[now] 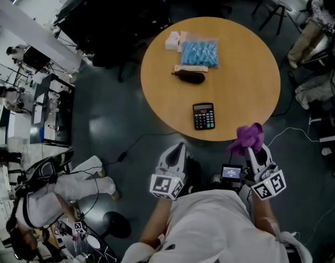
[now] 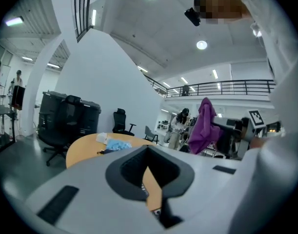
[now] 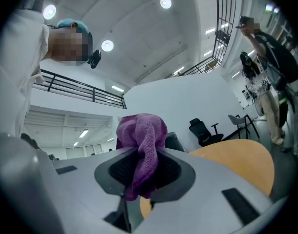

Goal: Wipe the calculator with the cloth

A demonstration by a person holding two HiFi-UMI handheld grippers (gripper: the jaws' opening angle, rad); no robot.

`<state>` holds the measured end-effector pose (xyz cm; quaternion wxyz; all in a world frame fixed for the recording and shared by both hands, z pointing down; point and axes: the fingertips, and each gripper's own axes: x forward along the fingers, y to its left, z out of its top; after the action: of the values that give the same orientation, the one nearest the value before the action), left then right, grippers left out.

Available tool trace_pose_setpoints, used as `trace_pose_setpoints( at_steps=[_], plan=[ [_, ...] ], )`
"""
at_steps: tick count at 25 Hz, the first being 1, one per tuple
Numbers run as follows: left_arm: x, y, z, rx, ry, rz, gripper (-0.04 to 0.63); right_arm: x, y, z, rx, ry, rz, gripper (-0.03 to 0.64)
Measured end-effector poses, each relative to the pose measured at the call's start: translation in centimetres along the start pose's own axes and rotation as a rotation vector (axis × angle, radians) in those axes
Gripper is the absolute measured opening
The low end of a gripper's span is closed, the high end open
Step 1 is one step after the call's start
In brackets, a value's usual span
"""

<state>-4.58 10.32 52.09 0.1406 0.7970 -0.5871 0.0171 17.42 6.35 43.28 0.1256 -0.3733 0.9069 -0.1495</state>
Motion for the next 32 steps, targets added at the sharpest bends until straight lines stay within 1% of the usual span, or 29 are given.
trace_pose_setpoints(
  at_steps=[2, 4, 8, 9, 10, 12, 13, 15, 17, 18, 22, 25, 26, 28, 29, 32],
  plan=[
    [2.8, 1.8, -0.8, -0.005, 0.046, -0.083, 0.008, 2.3, -0.5, 0.2, -0.003, -0.021, -0.037, 0.086],
    [5.6, 3.6, -2.1, 0.007, 0.107, -0.168, 0.008, 4.4, -1.1, 0.3, 0.005, -0.030, -0.072, 0.086],
    [10.8, 6.8, -4.9, -0.010, 0.213, -0.297, 0.008, 7.4, -2.0, 0.8, -0.006, -0.025, -0.119, 0.086],
    [12.4, 7.4, -5.6, 0.011, 0.250, -0.330, 0.008, 8.0, -2.3, 0.9, -0.005, -0.026, -0.129, 0.086],
    [14.2, 7.8, -6.4, 0.055, 0.295, -0.366, 0.014, 8.5, -2.8, 0.9, 0.002, -0.025, -0.139, 0.086],
    [17.7, 8.0, -8.1, 0.165, 0.409, -0.454, 0.019, 9.1, -3.7, 0.6, 0.020, -0.004, -0.150, 0.086],
    [19.3, 8.0, -9.3, 0.210, 0.476, -0.509, 0.041, 9.4, -4.1, 0.3, 0.027, 0.012, -0.151, 0.086],
    [22.2, 7.8, -11.6, 0.265, 0.620, -0.626, 0.100, 9.7, -4.9, -0.3, 0.039, 0.044, -0.146, 0.086],
    [24.8, 7.5, -13.6, 0.305, 0.750, -0.718, 0.129, 9.9, -6.0, -0.5, 0.044, 0.070, -0.144, 0.086],
    [25.9, 7.5, -14.4, 0.316, 0.809, -0.751, 0.130, 10.0, -6.6, -0.6, 0.048, 0.082, -0.146, 0.086],
    [28.5, 6.9, -18.6, 0.326, 1.023, -0.869, 0.130, 9.7, -9.1, -1.2, 0.069, 0.127, -0.174, 0.086],
    [28.5, 6.2, -21.2, 0.321, 1.140, -0.967, 0.130, 9.3, -10.8, -1.7, 0.085, 0.143, -0.196, 0.086],
    [28.5, 6.1, -21.7, 0.322, 1.164, -0.983, 0.130, 9.3, -11.2, -1.8, 0.089, 0.147, -0.204, 0.086],
    [28.7, 6.1, -22.6, 0.310, 1.190, -0.986, 0.129, 9.1, -12.0, -1.9, 0.097, 0.155, -0.219, 0.086],
    [28.8, 6.0, -22.9, 0.285, 1.194, -0.986, 0.129, 9.0, -12.2, -1.9, 0.100, 0.157, -0.224, 0.086],
    [28.4, 5.8, -22.8, 0.181, 1.188, -0.993, 0.073, 8.9, -12.5, -1.9, 0.103, 0.160, -0.229, 0.086]
  ],
)
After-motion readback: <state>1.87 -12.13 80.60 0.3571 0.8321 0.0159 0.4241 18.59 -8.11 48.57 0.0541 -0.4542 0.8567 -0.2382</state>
